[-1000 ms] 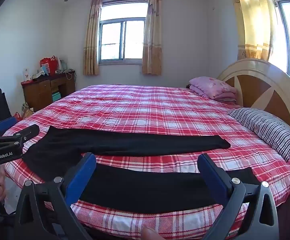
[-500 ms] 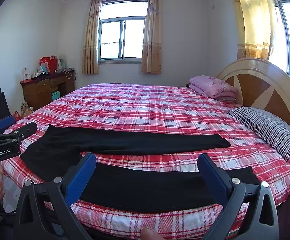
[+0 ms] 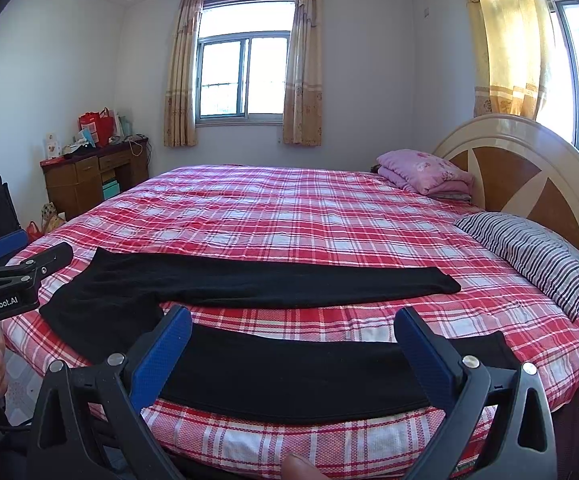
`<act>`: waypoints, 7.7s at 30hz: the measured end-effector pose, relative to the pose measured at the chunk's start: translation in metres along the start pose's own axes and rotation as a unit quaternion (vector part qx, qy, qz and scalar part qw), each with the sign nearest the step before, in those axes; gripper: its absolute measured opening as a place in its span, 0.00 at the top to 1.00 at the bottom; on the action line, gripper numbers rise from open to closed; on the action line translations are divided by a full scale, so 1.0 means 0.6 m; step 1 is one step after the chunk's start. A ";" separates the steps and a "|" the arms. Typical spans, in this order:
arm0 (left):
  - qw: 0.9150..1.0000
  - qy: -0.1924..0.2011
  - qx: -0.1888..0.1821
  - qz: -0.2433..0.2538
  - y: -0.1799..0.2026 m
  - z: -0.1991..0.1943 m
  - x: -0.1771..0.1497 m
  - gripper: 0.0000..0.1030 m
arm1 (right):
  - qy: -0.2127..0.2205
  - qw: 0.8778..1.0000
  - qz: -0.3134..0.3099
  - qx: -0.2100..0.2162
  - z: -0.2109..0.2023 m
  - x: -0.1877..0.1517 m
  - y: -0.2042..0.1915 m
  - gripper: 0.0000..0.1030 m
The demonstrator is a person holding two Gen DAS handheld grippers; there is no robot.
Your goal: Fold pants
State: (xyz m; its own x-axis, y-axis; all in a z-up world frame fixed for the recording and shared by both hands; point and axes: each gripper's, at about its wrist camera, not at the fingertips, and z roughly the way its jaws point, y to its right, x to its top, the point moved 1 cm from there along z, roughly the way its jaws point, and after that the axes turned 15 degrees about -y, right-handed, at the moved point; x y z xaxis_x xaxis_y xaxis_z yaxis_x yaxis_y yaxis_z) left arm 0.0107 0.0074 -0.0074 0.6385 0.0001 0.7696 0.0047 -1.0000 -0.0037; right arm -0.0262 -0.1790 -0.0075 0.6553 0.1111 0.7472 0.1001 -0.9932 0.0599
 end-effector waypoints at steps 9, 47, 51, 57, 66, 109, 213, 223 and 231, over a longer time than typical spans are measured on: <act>1.000 0.000 0.000 0.000 -0.001 -0.001 0.000 0.00 | -0.002 1.000 -0.001 -0.001 0.003 0.001 -0.001 0.01; 1.000 -0.009 0.003 0.000 0.001 0.009 -0.004 0.00 | -0.011 1.000 0.002 -0.005 0.012 -0.002 -0.001 0.01; 1.000 -0.011 0.004 0.001 0.002 0.013 -0.006 0.00 | -0.013 1.000 0.000 -0.007 0.017 -0.001 -0.002 0.01; 0.999 -0.024 0.017 0.019 0.005 0.058 -0.006 0.00 | -0.025 0.999 0.000 -0.034 0.059 0.004 0.012 0.01; 0.993 -0.096 0.053 0.052 -0.066 0.239 0.018 0.00 | -0.108 0.993 0.001 -0.048 0.224 0.031 0.055 0.01; 0.955 -0.295 0.001 -0.025 -0.360 0.571 0.102 0.84 | -0.275 0.943 0.111 -0.151 0.618 0.227 0.501 0.33; 0.971 -0.229 -0.058 -0.035 -0.384 0.317 -0.084 0.76 | -0.181 0.944 -0.252 0.115 0.322 -0.044 -0.162 0.32; 0.970 -0.224 -0.074 -0.060 -0.397 0.311 -0.044 0.91 | -0.178 0.942 -0.269 0.090 0.338 -0.059 -0.170 0.39; 0.964 -0.245 -0.081 -0.068 -0.422 0.351 -0.020 0.91 | -0.156 0.932 -0.321 0.067 0.327 -0.074 -0.202 0.61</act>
State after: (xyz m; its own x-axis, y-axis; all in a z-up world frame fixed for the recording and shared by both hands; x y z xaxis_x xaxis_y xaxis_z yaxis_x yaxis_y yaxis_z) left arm 0.1641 0.2619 -0.1503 0.9271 0.0944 0.3627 0.0190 -0.9784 0.2059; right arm 0.0794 -0.0566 -0.1777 0.6115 0.7071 0.3551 0.6263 -0.7068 0.3289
